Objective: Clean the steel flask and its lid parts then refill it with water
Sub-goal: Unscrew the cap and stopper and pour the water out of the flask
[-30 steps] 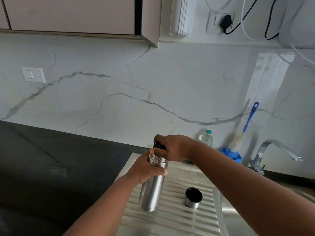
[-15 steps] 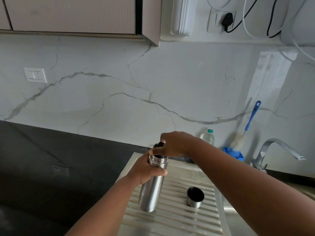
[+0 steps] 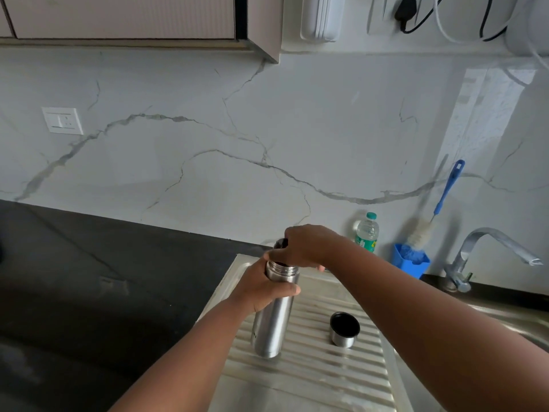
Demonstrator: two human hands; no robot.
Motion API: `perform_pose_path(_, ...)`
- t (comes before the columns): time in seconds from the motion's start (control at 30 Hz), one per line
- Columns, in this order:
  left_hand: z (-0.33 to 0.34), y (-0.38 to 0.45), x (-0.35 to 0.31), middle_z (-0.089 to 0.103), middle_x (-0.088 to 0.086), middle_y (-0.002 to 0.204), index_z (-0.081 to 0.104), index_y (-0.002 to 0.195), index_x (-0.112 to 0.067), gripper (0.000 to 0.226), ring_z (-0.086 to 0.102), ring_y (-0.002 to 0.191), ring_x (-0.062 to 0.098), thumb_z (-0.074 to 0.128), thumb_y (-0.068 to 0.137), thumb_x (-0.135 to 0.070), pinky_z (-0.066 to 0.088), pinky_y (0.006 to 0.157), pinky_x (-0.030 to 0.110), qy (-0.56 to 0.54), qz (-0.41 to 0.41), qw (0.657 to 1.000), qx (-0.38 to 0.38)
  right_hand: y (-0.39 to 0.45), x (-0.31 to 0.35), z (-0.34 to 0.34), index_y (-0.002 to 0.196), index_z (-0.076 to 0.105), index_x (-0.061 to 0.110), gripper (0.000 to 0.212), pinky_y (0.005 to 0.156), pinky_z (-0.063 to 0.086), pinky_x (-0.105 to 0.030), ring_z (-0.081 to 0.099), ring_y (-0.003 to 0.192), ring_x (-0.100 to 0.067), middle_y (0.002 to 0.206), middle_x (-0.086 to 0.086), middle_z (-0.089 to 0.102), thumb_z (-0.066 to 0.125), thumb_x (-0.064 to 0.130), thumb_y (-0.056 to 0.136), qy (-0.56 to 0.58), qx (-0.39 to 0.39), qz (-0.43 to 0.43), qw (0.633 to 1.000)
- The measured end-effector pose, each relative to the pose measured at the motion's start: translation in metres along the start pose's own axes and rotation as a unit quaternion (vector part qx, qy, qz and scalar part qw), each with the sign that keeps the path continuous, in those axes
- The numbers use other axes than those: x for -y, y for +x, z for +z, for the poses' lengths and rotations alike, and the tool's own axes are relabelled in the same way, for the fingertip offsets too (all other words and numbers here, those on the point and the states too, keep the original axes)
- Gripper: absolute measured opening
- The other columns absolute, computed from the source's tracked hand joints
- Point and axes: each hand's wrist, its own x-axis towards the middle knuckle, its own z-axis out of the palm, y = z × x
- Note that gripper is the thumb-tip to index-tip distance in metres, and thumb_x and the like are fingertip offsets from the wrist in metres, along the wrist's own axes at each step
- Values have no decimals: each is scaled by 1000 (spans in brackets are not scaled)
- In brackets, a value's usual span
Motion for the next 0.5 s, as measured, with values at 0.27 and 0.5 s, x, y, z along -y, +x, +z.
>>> perform_pose_path(0.27,-1,-1,6,75,-7,94,64,107,-32,53,71,89,10,85,59,-21,57,86,37,15,2,1000,7,5,-4,2,130,45,29,51,84,53,-36,60,99,-25,124,-6,49,62,32,83,184,76,-59,978)
perform_pose_path(0.5,-1,-2,9,74,-10,93,63,105,-31,52,70,87,7,85,59,-25,57,81,32,25,-9,1000,0,5,-1,7,117,50,17,34,74,55,-35,68,85,-27,106,-7,61,60,28,86,122,59,-60,989)
